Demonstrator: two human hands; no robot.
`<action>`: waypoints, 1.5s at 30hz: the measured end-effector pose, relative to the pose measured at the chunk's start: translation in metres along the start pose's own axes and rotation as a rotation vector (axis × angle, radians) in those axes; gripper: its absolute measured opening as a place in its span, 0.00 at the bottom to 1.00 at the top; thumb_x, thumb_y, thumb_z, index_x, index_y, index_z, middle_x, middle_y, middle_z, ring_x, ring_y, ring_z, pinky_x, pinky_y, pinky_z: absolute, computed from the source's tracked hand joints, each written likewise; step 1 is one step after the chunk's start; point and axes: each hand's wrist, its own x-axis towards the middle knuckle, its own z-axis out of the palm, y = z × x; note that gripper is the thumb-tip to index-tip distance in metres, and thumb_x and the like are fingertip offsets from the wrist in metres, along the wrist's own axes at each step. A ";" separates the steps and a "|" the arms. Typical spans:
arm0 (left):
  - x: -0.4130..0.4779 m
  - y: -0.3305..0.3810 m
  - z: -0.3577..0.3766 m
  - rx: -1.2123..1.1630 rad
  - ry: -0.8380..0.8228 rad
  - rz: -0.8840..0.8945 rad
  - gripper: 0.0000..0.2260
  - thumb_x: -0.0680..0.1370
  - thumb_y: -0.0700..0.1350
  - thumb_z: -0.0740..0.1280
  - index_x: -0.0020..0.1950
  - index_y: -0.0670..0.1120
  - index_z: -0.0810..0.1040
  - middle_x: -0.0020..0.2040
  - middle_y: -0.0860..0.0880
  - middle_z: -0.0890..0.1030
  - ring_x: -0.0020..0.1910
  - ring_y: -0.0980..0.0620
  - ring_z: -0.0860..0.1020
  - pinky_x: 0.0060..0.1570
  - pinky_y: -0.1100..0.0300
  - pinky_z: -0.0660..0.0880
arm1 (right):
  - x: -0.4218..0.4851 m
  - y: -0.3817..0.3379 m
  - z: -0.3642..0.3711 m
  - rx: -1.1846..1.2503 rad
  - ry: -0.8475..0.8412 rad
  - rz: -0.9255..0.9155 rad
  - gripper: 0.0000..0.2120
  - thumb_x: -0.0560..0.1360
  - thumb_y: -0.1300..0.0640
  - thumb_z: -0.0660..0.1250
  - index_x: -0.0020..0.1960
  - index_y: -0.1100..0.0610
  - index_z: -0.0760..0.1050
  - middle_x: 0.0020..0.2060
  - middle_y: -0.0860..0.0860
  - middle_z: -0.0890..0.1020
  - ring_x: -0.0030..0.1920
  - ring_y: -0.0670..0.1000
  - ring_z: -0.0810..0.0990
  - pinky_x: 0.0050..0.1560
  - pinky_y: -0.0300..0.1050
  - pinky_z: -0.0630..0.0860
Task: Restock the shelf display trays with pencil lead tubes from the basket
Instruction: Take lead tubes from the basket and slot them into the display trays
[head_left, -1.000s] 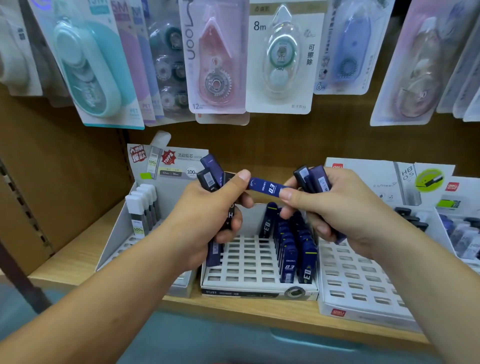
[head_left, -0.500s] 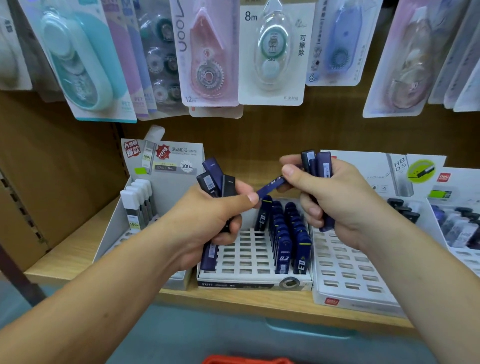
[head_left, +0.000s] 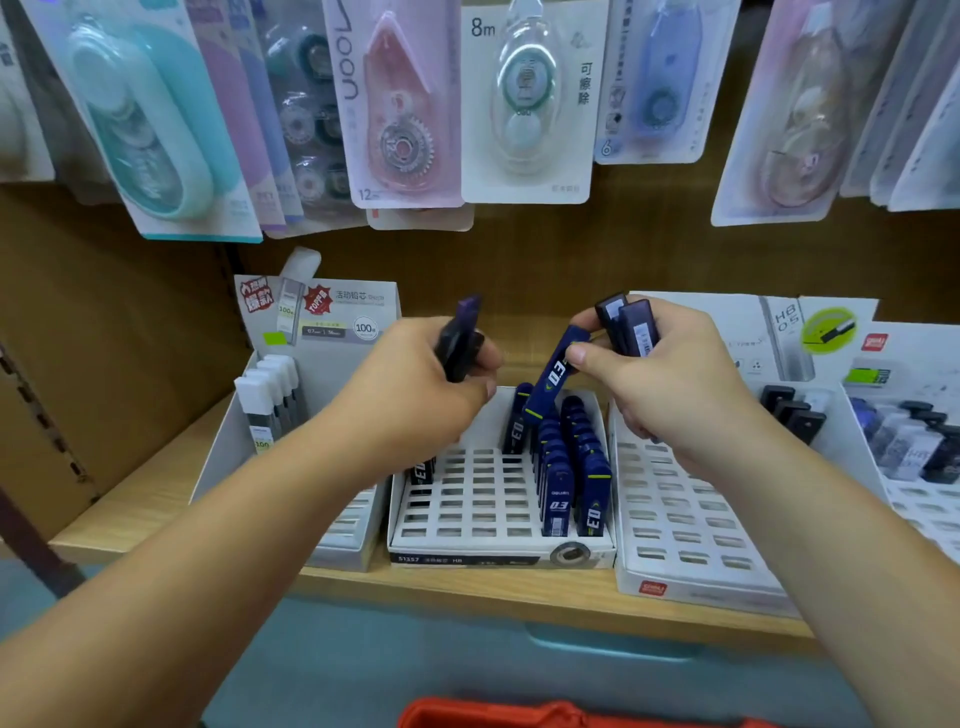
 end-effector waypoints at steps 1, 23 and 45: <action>0.004 0.003 0.001 0.071 -0.053 0.041 0.06 0.79 0.40 0.74 0.50 0.51 0.84 0.47 0.55 0.85 0.43 0.61 0.83 0.44 0.69 0.80 | 0.000 0.000 -0.001 0.018 0.014 0.005 0.06 0.77 0.61 0.74 0.47 0.50 0.82 0.40 0.53 0.84 0.21 0.42 0.70 0.22 0.33 0.64; 0.003 0.002 0.002 -0.207 -0.062 -0.074 0.04 0.79 0.41 0.74 0.50 0.50 0.86 0.28 0.53 0.77 0.27 0.55 0.74 0.28 0.62 0.72 | -0.004 0.004 0.003 0.381 -0.044 0.234 0.07 0.80 0.59 0.72 0.56 0.56 0.76 0.30 0.48 0.83 0.21 0.48 0.65 0.23 0.40 0.64; 0.011 -0.001 0.007 0.186 -0.078 0.137 0.07 0.76 0.47 0.78 0.46 0.59 0.84 0.45 0.61 0.86 0.47 0.65 0.83 0.51 0.69 0.77 | -0.012 -0.005 -0.006 0.208 -0.150 0.289 0.26 0.77 0.30 0.64 0.39 0.52 0.67 0.26 0.52 0.66 0.24 0.51 0.63 0.27 0.41 0.60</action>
